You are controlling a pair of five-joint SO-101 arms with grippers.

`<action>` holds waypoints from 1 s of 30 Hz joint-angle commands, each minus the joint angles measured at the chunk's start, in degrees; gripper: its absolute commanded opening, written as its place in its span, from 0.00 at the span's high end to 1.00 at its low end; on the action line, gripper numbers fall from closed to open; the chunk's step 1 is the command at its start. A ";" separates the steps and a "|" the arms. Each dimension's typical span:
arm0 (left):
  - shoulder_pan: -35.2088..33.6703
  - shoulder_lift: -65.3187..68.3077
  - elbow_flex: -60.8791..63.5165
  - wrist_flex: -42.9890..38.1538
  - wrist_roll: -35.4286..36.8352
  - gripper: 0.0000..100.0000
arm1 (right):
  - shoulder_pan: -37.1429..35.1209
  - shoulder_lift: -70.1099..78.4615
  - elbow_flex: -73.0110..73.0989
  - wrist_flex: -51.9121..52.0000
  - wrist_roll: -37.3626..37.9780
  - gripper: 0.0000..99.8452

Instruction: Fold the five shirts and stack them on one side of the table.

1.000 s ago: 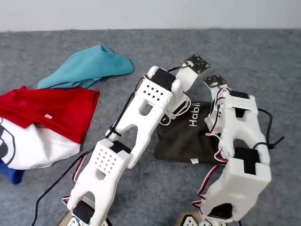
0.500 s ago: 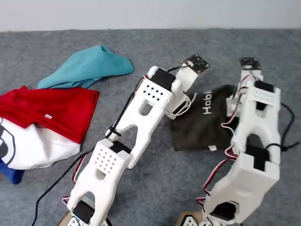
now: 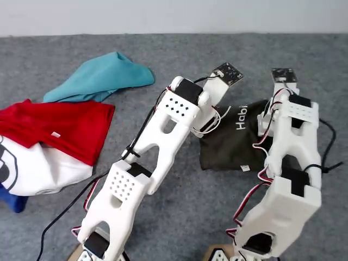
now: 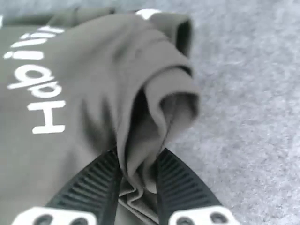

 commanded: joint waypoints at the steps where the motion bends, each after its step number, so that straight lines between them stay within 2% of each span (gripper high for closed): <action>1: -0.70 -1.58 -1.54 1.41 0.09 0.84 | 3.12 -0.31 -0.44 -3.65 -3.60 0.99; 6: -0.70 -1.49 -1.54 1.41 0.09 0.84 | 12.35 -0.40 -0.44 -3.82 -10.11 0.99; 12: -0.70 -1.49 -1.54 1.41 0.09 0.84 | 22.11 -0.40 -0.18 -3.47 -12.66 0.99; 17: -0.62 -1.49 -1.54 1.41 0.09 0.84 | 29.49 -0.40 -0.35 -0.66 -18.37 0.99; 25: -0.62 -1.05 -1.54 1.41 0.09 0.84 | 40.40 -0.31 -0.09 1.63 -19.08 0.99; 30: -0.62 -0.97 -1.54 1.41 0.09 0.84 | 44.26 -0.31 0.00 1.63 -19.08 0.99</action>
